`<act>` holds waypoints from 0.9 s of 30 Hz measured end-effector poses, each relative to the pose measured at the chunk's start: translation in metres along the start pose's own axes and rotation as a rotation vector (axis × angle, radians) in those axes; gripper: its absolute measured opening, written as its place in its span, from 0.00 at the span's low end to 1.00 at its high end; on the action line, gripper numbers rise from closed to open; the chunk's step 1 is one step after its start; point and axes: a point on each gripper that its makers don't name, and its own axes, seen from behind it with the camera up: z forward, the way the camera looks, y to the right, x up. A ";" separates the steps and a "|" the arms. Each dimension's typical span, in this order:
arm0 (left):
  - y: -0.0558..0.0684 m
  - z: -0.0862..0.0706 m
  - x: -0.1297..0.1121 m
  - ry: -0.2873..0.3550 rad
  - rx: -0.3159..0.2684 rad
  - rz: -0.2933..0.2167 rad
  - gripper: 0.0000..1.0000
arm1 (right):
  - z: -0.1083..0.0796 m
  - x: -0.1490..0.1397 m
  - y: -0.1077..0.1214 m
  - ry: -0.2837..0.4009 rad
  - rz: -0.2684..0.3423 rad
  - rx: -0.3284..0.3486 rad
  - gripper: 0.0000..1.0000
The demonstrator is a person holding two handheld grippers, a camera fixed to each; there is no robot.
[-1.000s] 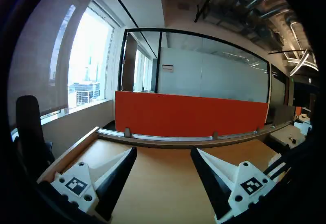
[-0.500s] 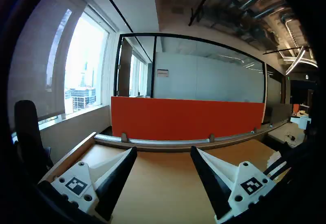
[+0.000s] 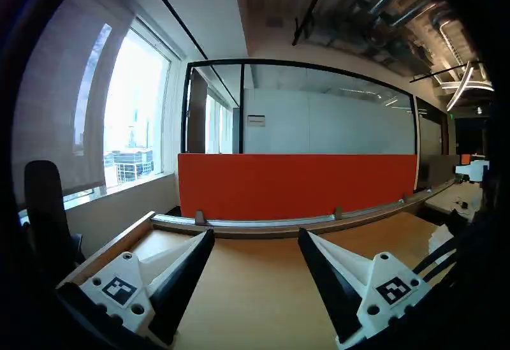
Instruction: Fold towel
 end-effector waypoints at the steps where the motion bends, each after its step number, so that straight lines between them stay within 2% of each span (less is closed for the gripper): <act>1: -0.002 0.000 -0.005 0.002 0.004 0.002 0.98 | 0.000 -0.001 -0.002 0.000 0.005 0.003 0.97; 15: -0.014 0.003 -0.065 0.040 0.029 -0.009 0.98 | 0.007 -0.022 -0.018 -0.001 0.072 0.009 0.97; 21: -0.017 0.001 -0.090 0.047 0.042 -0.018 0.98 | 0.009 -0.032 -0.019 0.005 0.072 0.006 0.97; 27: -0.016 -0.002 -0.114 0.045 0.044 -0.011 0.97 | 0.012 -0.048 -0.020 0.003 0.065 0.012 0.97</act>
